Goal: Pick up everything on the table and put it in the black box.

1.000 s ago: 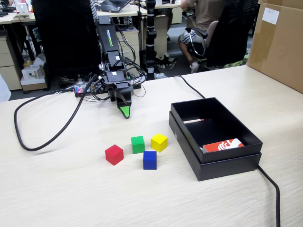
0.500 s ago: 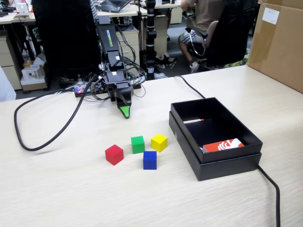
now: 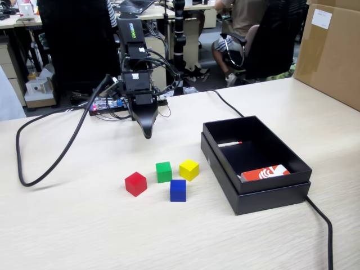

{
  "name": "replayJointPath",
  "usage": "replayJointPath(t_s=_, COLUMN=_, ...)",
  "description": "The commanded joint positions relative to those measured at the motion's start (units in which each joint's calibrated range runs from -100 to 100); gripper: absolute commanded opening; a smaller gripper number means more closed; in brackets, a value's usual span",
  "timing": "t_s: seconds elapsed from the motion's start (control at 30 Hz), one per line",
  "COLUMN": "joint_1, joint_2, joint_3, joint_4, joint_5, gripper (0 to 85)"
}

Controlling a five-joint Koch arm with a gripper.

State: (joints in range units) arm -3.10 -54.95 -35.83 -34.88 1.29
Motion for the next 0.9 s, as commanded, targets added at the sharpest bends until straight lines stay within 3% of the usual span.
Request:
replayJointPath(t_s=0.0, joint_1=-0.54, joint_2=8.19, joint_3=9.99, joint_4=-2.83, joint_5=-3.32, gripper=44.7)
replayJointPath(t_s=0.4, joint_1=-2.88, joint_2=36.88, joint_3=27.94, joint_4=-6.98, joint_5=-9.38, gripper=42.4)
replayJointPath(t_s=0.87, joint_1=-3.71, joint_2=53.52, joint_3=41.27, joint_4=-6.98, joint_5=-11.58, gripper=41.9)
